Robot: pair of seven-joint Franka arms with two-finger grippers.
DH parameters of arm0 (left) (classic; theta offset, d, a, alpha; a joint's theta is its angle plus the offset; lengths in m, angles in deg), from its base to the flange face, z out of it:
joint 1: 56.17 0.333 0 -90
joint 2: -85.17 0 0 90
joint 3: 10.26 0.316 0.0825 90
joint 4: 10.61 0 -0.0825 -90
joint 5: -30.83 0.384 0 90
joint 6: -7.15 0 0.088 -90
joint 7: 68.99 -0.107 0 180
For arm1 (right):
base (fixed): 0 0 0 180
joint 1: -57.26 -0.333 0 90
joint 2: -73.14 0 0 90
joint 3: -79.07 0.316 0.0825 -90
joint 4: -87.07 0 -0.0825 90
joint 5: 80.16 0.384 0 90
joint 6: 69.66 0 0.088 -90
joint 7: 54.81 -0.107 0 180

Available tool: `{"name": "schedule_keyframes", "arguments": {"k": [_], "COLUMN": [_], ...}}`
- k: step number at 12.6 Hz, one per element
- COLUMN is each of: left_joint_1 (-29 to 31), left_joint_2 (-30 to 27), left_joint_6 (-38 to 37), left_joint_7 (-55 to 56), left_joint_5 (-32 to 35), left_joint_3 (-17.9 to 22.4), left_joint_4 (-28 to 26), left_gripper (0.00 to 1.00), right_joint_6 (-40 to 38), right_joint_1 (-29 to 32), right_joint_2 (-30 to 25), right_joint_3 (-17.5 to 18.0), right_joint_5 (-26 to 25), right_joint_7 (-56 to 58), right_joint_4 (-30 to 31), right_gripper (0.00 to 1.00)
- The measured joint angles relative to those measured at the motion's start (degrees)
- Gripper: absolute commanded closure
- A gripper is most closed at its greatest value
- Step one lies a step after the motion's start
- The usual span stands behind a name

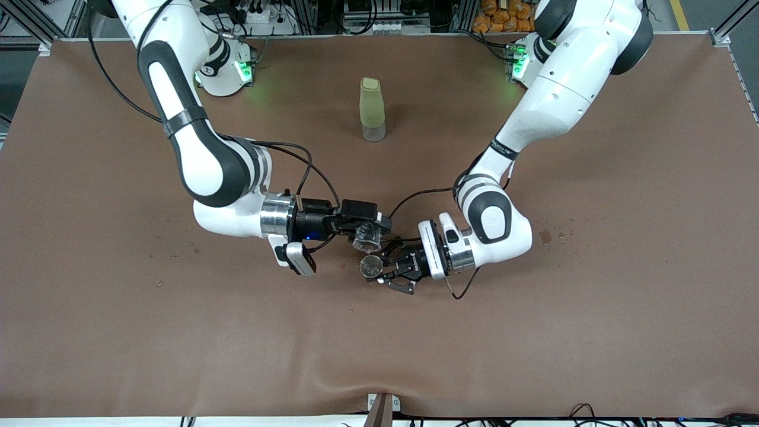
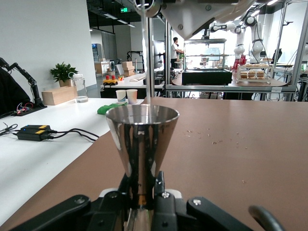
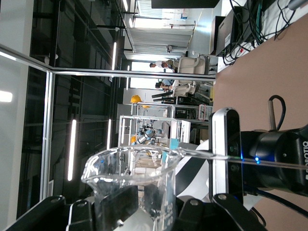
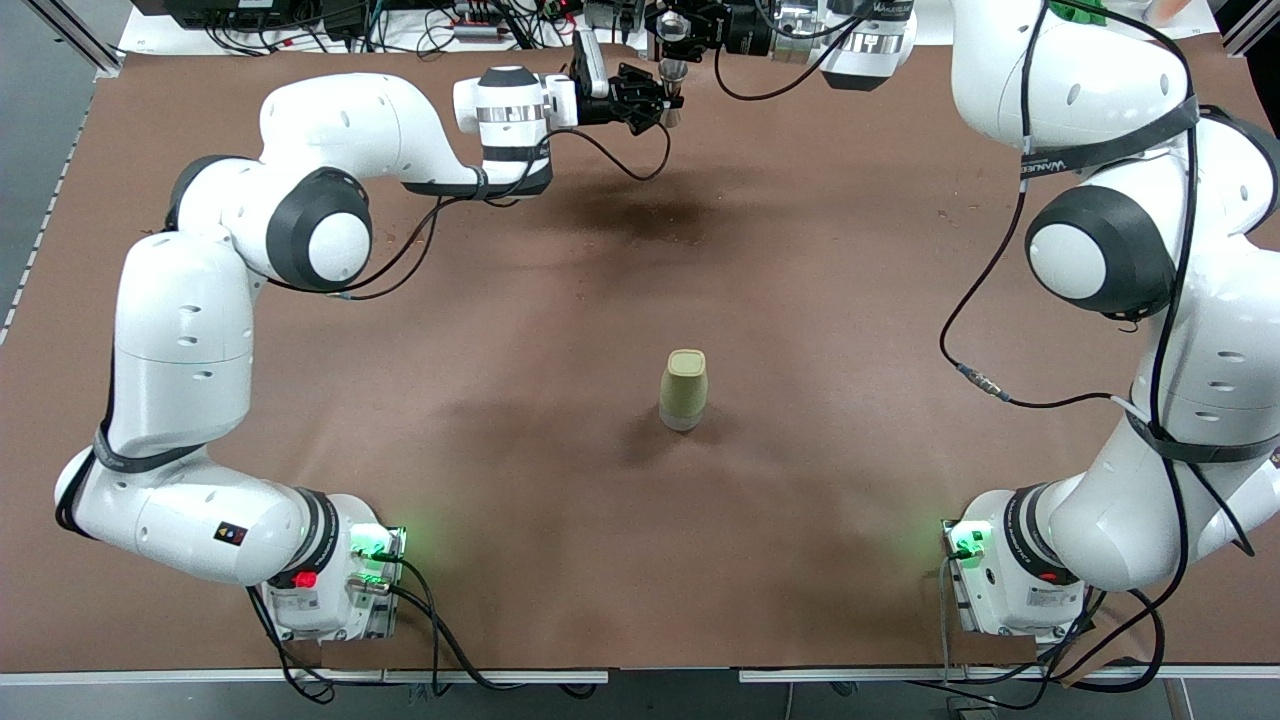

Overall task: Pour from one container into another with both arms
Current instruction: 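Hold the beaker tilted with the right gripper, pouring into the jigger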

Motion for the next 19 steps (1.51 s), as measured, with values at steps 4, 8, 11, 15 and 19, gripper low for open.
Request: {"name": "schedule_keyframes", "arguments": {"k": [4, 8, 11, 15, 19], "left_joint_1": [0.0, 0.0, 0.2, 0.4, 0.7], "left_joint_2": [-0.3, -0.5, -0.7, -1.1, -1.4], "left_joint_6": [0.0, -0.2, -0.5, -1.1, -1.4], "left_joint_7": [0.0, 0.0, 0.0, 0.0, 0.2], "left_joint_5": [0.0, 0.0, 0.0, 0.0, 0.0], "left_joint_3": [-0.2, -0.2, -0.2, -0.2, -0.2], "left_joint_4": [0.0, 0.0, 0.0, 0.0, 0.0], "left_gripper": [1.0, 1.0, 1.0, 1.0, 1.0], "right_joint_6": [-0.1, -0.1, -0.2, -0.2, -0.2], "right_joint_1": [0.0, 0.0, 0.0, 0.0, 0.0], "right_joint_2": [0.0, 0.0, 0.0, 0.1, 0.1], "right_joint_3": [0.0, 0.0, 0.0, 0.0, 0.0], "right_joint_5": [0.7, 0.8, 0.8, 0.8, 0.8], "right_joint_7": [-3.0, -4.4, -5.1, -7.0, -10.7], "right_joint_4": [0.0, 0.0, 0.0, 0.0, 0.0], "right_gripper": [1.0, 1.0, 1.0, 1.0, 1.0]}}
